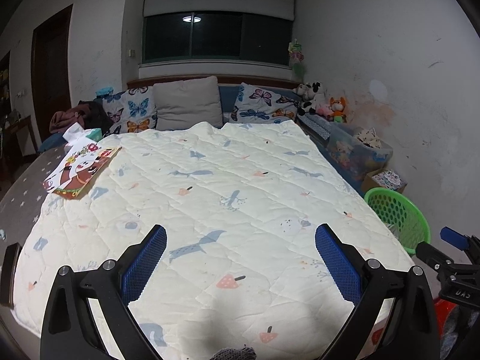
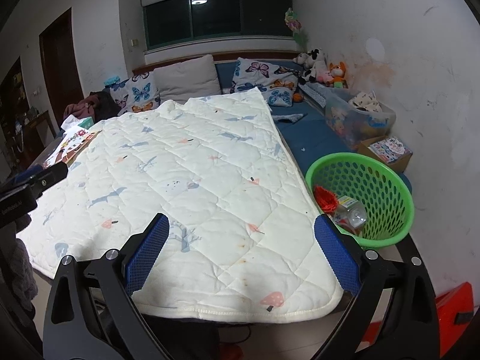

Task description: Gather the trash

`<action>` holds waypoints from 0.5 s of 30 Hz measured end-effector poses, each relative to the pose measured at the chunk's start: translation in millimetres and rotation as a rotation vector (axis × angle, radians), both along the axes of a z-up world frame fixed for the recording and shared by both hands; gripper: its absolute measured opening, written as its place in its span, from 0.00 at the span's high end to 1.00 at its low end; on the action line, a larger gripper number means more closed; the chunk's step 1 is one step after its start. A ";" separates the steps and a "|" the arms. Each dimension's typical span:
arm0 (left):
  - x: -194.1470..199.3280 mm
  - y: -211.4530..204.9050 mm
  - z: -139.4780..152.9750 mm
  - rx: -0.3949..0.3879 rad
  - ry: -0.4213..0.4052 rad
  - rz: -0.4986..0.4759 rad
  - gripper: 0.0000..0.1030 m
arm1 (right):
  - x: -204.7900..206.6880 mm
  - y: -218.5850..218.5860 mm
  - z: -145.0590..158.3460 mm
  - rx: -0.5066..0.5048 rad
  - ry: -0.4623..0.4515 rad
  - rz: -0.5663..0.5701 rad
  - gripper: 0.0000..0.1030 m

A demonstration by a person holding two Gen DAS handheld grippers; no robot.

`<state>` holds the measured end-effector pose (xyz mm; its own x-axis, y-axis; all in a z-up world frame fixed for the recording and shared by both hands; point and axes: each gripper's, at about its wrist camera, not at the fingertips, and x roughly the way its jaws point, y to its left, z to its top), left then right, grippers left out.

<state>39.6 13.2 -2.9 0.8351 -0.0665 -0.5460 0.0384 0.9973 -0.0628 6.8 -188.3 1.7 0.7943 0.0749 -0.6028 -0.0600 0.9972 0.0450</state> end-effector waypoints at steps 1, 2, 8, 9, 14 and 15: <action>-0.9 0.1 -0.6 0.002 0.000 0.005 0.07 | -0.8 -0.5 0.1 -0.001 -0.002 0.000 0.06; -1.3 -0.1 -0.1 0.003 -0.001 0.010 0.07 | -1.5 -1.5 0.1 0.001 -0.001 0.002 0.06; -5.3 0.0 -0.2 0.016 -0.010 0.041 0.07 | -1.3 -2.0 -0.2 0.004 0.002 0.004 0.06; -6.3 0.1 0.2 0.020 -0.015 0.045 0.07 | -1.2 -2.0 -0.1 0.005 0.002 0.006 0.06; -10.0 -0.1 2.3 0.022 -0.027 0.056 0.07 | -1.3 -0.4 -0.1 0.005 0.000 0.010 0.06; -10.4 0.0 2.8 0.020 -0.028 0.055 0.07 | -1.6 -0.5 0.0 0.004 0.000 0.009 0.06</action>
